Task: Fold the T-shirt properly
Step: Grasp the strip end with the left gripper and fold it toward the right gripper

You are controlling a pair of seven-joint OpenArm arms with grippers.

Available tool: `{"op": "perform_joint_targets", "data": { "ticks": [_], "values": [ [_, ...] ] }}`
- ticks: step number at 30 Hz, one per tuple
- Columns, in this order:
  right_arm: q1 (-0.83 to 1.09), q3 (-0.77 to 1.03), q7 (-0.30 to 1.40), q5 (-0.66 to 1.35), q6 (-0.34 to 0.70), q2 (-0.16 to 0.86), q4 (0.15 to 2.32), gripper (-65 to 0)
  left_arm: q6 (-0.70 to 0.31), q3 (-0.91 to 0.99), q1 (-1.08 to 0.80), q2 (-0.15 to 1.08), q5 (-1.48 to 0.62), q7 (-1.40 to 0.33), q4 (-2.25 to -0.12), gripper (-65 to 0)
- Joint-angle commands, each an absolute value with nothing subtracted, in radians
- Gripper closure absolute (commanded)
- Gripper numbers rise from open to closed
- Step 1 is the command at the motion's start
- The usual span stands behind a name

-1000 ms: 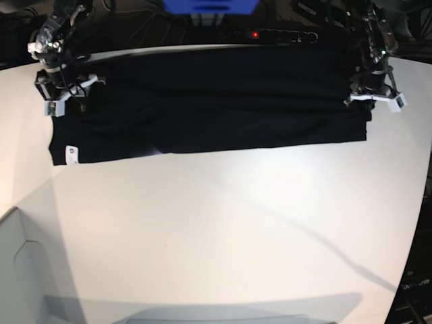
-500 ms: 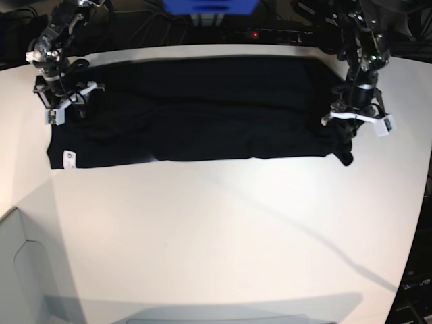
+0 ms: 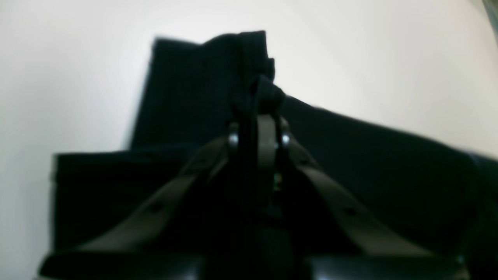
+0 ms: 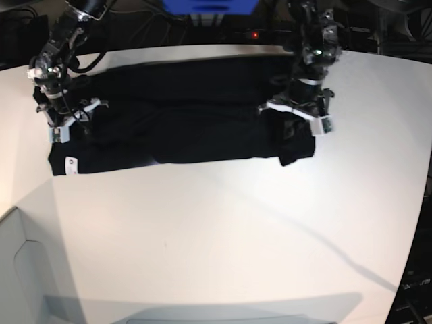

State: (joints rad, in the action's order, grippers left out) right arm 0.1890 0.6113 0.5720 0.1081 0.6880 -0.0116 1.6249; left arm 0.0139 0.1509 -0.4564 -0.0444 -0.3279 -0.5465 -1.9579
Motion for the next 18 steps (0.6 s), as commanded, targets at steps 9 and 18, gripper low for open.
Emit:
{"op": "perform_joint_targets", "data": {
  "ticks": [9,18],
  "values": [
    [0.124,0.615,0.549,0.119,0.698,0.051,1.549,-28.7,0.007,-0.162,-0.369,-0.073,-0.18,-0.522,-1.959,0.0],
    [0.133,0.619,0.547,0.119,0.698,0.099,1.546,-28.7,0.008,-0.39,-0.272,-0.073,-0.136,-0.501,-1.804,0.0]
  ]
}}
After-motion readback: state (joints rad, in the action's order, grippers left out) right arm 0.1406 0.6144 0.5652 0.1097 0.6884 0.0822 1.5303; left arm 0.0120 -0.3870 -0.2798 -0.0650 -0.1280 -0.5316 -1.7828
